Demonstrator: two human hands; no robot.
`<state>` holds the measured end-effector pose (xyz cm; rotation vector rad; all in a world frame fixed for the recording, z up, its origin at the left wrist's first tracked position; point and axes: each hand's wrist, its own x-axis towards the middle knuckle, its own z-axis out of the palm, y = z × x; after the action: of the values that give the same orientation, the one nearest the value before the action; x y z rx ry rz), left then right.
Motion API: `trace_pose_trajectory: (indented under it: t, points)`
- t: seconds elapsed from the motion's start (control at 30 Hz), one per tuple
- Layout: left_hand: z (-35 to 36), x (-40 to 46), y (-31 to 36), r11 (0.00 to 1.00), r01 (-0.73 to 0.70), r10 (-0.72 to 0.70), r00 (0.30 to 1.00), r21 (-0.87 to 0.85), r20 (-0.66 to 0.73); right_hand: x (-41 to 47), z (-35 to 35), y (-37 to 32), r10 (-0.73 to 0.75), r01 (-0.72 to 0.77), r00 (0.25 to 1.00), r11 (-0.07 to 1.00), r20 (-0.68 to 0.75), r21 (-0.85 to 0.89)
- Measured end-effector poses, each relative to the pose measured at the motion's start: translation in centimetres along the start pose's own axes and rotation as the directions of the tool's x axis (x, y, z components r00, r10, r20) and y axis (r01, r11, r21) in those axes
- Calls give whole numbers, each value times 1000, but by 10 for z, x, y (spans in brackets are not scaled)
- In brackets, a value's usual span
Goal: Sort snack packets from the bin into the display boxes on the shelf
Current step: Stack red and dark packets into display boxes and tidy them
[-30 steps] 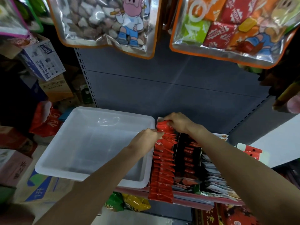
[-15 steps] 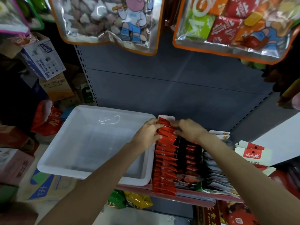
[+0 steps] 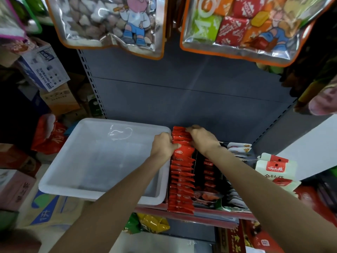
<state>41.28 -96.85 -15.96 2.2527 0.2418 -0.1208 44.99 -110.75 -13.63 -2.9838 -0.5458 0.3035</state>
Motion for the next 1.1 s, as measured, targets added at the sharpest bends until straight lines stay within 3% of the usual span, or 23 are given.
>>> trace_pose_trajectory:
  t: [0.13, 0.23, 0.33, 0.4, 0.5, 0.63, 0.8, 0.93, 1.0, 1.1]
  points:
    - [-1, 0, -8, 1000, 17, -16, 999, 10, -50, -21, 2, -5, -55, 57, 998, 985, -13, 164]
    - [-2, -14, -15, 993, -55, 51, 998, -107, -32, -43, 12, -5, -137, 133, 989, 988, -49, -74]
    - [-7, -35, -23, 955, -265, 270, 963, -134, 21, -45, 20, -5, -184, 159, 978, 963, -99, -218]
    - [-15, -48, -27, 923, -372, 383, 912, -98, 146, -43, 20, -5, -215, 177, 968, 951, -129, -255]
    - [-24, -64, -33, 881, -464, 378, 805, 88, 458, -42, 18, -7, -224, 193, 967, 955, -124, -225]
    - [-19, -71, -41, 634, -690, 394, 678, 350, 621, -45, 15, -10, -232, 208, 966, 960, -117, -188]
    - [-12, -72, -40, 575, -680, 425, 724, 455, 544, -44, 20, -7, -205, 187, 974, 968, -96, -169]
    - [-5, -73, -43, 532, -664, 478, 748, 525, 461, -40, 16, -9, -145, 143, 988, 989, -52, -40]
    - [-1, -73, -42, 562, -642, 461, 767, 521, 446, -39, 12, -10, -151, 151, 988, 988, 0, -33]
    - [-1, -70, -37, 694, -587, 424, 801, 416, 423, -39, 10, -11, -146, 146, 989, 989, 16, -8]
